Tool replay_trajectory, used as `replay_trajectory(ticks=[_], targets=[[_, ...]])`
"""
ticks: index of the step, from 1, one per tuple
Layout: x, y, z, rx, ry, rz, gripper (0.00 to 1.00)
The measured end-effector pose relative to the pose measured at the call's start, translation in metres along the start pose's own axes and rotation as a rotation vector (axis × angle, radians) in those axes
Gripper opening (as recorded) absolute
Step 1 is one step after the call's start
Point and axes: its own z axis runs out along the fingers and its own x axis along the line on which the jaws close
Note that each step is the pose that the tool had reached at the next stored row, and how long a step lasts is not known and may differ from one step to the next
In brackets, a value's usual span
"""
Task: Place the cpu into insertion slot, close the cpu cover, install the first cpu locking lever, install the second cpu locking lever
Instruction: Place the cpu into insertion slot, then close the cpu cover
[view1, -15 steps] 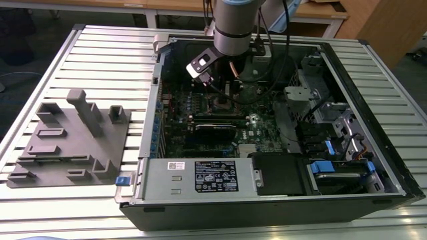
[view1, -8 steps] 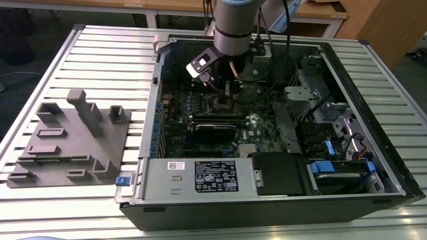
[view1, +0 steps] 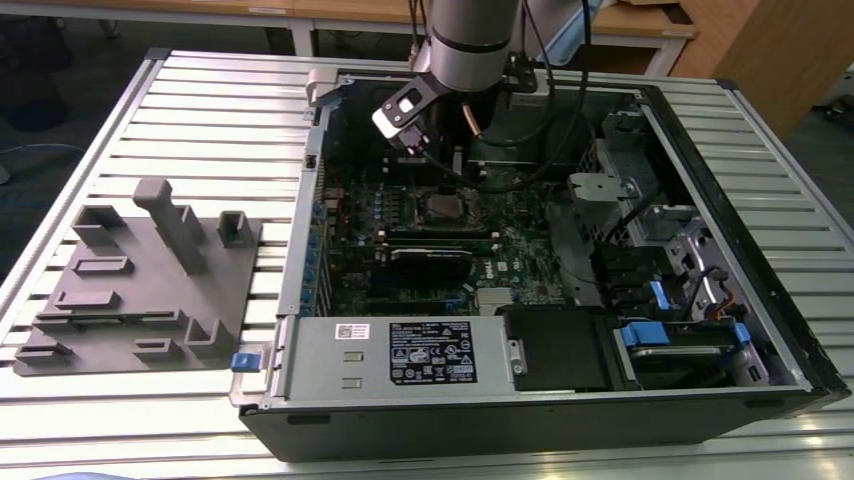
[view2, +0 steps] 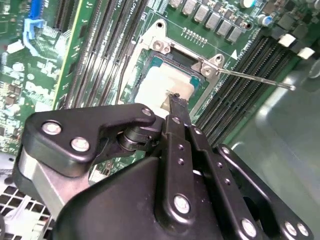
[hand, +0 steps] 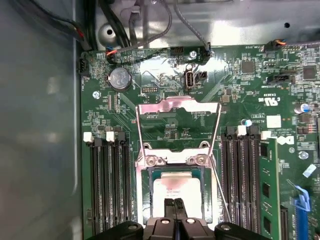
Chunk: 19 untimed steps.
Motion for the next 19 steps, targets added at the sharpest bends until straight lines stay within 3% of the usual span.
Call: replay_trajectory(ticks=[2,4,19], targets=[[0.0000,0.0000,0.0000,-0.0001,0.0002,0.000,0.11],[0.0000,0.0000,-0.0001,0.0018,0.0350,0.001,0.11],[0.0000,0.0000,-0.0036,0.0017,0.0351,0.001,0.11]])
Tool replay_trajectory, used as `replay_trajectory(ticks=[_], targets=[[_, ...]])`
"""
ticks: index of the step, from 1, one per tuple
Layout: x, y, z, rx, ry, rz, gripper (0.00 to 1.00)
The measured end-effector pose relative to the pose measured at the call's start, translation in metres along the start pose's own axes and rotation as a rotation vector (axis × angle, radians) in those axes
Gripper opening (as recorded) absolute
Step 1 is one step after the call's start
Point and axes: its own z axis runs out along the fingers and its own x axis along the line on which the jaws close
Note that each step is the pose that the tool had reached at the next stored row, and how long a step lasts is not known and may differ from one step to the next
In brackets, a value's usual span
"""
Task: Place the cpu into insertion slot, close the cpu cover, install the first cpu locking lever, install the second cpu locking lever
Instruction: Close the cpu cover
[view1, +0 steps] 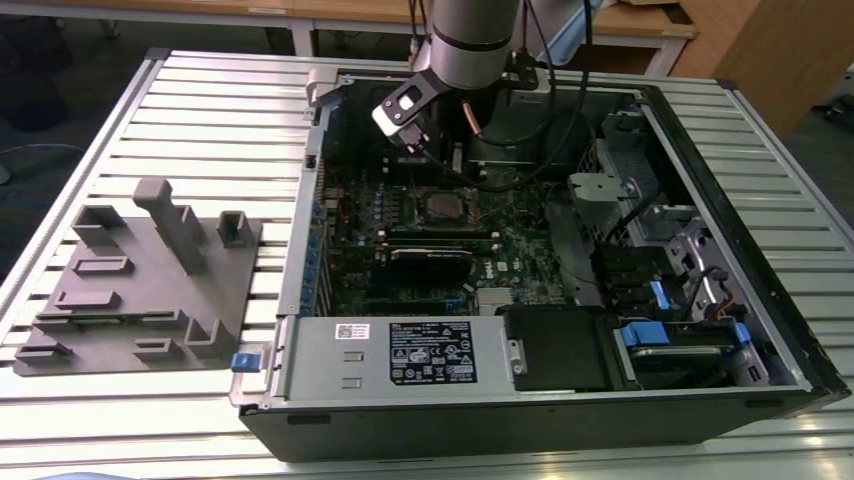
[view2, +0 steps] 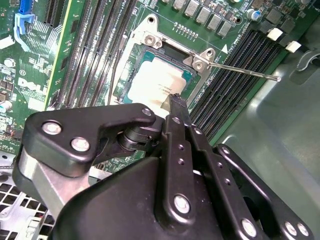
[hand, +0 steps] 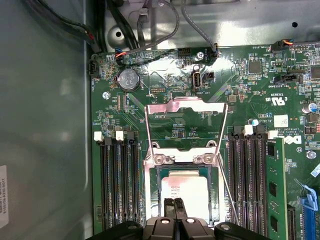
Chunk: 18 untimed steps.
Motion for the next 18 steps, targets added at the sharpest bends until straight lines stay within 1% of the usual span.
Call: replay_trajectory(ticks=[3,6,15,18], targets=[[0.0000,0.0000,0.0000,0.0000,0.0000,0.000,0.11],[0.0000,0.0000,-0.0017,0.0001,-0.0003,0.000,0.11],[0.0006,0.0002,-0.0129,0.0000,0.0000,0.000,0.11],[0.0007,0.0002,-0.0133,-0.0001,0.0004,0.000,0.11]])
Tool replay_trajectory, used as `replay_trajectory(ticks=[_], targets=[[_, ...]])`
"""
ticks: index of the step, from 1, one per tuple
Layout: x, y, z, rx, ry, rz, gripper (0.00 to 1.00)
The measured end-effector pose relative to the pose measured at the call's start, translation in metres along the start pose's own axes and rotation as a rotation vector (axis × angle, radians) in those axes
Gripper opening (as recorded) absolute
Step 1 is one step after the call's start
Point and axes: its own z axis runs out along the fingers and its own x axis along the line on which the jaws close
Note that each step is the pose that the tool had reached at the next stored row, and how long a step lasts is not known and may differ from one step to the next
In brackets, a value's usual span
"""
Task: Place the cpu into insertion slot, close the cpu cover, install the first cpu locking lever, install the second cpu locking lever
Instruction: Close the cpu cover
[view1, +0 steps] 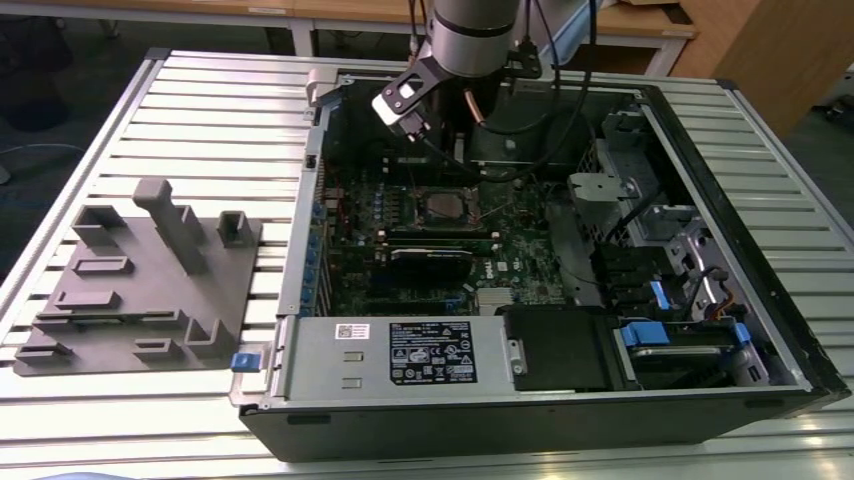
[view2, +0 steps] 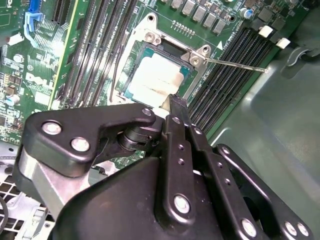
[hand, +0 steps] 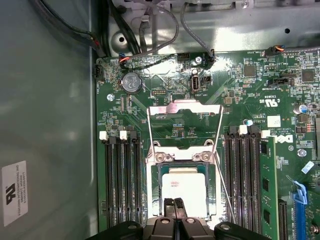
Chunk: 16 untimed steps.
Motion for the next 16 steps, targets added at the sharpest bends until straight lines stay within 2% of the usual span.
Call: replay_trajectory(ticks=[2,6,8,16], targets=[[0.0002,0.0000,-0.0051,0.0002,-0.0004,0.000,0.11],[0.0002,0.0001,-0.0055,0.0001,-0.0004,0.000,0.11],[0.0006,0.0001,-0.0129,0.0002,-0.0004,0.000,0.11],[0.0006,0.0002,-0.0139,0.0001,-0.0004,0.000,0.11]])
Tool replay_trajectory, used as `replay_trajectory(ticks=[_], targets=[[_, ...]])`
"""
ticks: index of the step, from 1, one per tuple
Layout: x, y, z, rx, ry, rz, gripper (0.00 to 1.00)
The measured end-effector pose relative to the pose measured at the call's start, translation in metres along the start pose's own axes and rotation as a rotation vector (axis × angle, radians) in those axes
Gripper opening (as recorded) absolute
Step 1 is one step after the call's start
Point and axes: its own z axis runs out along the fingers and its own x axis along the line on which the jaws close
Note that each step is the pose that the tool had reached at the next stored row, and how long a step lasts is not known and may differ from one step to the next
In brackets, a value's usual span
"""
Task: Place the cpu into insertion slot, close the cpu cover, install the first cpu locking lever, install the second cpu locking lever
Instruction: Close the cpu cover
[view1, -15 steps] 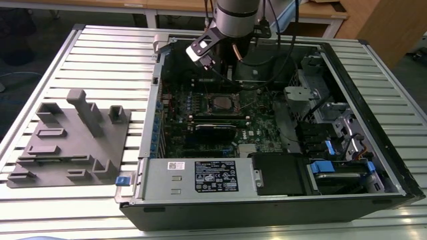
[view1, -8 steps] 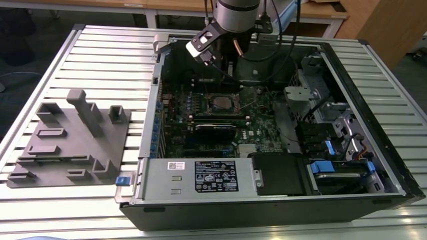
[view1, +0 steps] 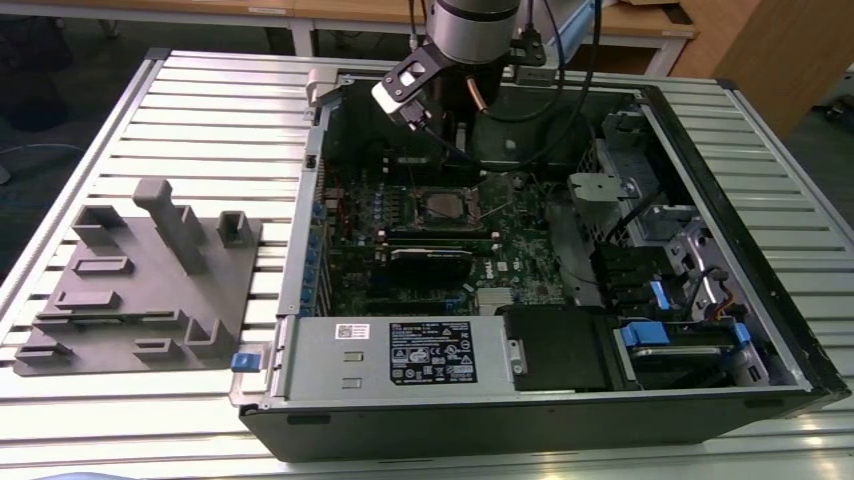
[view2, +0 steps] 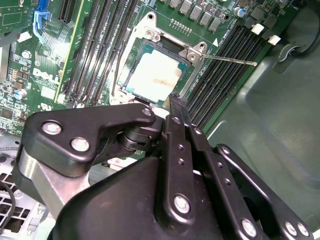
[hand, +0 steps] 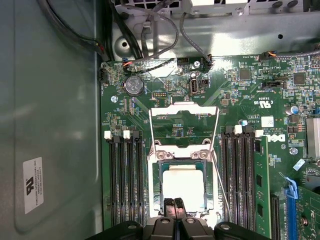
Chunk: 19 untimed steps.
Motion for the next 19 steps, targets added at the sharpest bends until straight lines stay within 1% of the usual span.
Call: replay_trajectory(ticks=[4,7,10,15,19], targets=[[0.0000,0.0000,-0.0002,0.0001,-0.0001,0.000,0.11],[0.0001,0.0000,-0.0017,0.0001,-0.0002,0.000,0.11],[0.0002,0.0001,-0.0044,0.0000,-0.0001,0.000,0.11],[0.0005,0.0002,-0.0112,0.0000,0.0000,0.000,0.11],[0.0006,0.0002,-0.0127,0.0000,0.0001,0.000,0.11]])
